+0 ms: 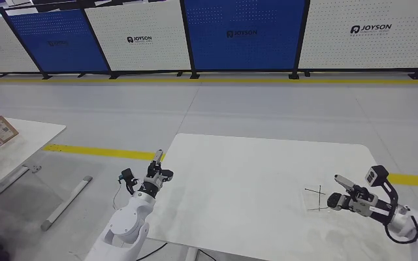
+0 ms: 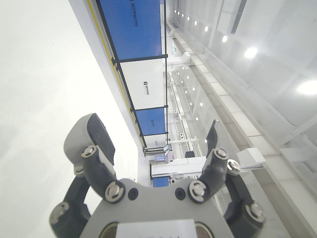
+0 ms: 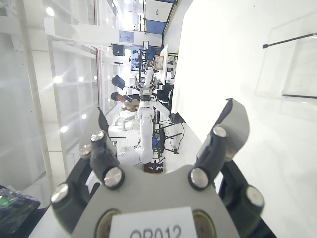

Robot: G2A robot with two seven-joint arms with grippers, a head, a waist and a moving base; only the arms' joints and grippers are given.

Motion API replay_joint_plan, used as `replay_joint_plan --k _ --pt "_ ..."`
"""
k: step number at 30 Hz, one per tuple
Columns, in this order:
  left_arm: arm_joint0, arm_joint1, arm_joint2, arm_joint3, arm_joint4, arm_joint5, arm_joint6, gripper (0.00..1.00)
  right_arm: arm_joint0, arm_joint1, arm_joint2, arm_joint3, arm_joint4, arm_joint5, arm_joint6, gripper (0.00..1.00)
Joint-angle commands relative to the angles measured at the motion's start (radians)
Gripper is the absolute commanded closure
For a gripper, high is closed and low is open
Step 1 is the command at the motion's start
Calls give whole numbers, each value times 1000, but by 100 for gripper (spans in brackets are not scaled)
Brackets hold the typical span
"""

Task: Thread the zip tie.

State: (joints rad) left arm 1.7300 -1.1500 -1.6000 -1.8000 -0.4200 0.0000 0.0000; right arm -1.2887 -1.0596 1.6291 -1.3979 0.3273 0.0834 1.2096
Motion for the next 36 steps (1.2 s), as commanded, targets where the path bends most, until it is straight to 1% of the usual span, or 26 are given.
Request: replay_joint_plan --k 1,13,16,18,19,20,21,22,23,24,26,31,33,36 --pt "0 0 0 0 0 0 0 0 -1 0 1 -2 2 0 -4 0" --pt "0 0 0 0 0 0 0 0 1 0 0 -4 5 3 5 0" --pt "0 0 0 0 0 0 0 0 35 9 -7 10 -9 18 101 0" --pt "0 0 0 0 0 0 0 0 84 19 -13 46 -29 33 178 0" --pt "0 0 0 0 0 0 0 0 103 22 -22 57 -35 35 180 0" --pt "0 0 0 0 0 0 0 0 118 26 -41 62 -35 39 180 0" --pt "0 0 0 0 0 0 0 0 138 35 -77 60 -33 39 180 0" --pt "0 0 0 0 0 0 0 0 154 44 -97 70 -36 41 180 0" --pt "0 0 0 0 0 0 0 0 168 53 -129 77 -34 51 180 0" --pt "0 0 0 0 0 0 0 0 188 66 -168 88 -23 52 180 0" --pt "0 0 0 0 0 0 0 0 221 87 -225 117 -38 55 180 0" --pt "0 0 0 0 0 0 0 0 289 139 -387 171 -16 22 180 0" --pt "0 0 0 0 0 0 0 0 301 149 -408 182 7 8 180 0" --pt "0 0 0 0 0 0 0 0 301 149 -408 182 7 8 180 0"
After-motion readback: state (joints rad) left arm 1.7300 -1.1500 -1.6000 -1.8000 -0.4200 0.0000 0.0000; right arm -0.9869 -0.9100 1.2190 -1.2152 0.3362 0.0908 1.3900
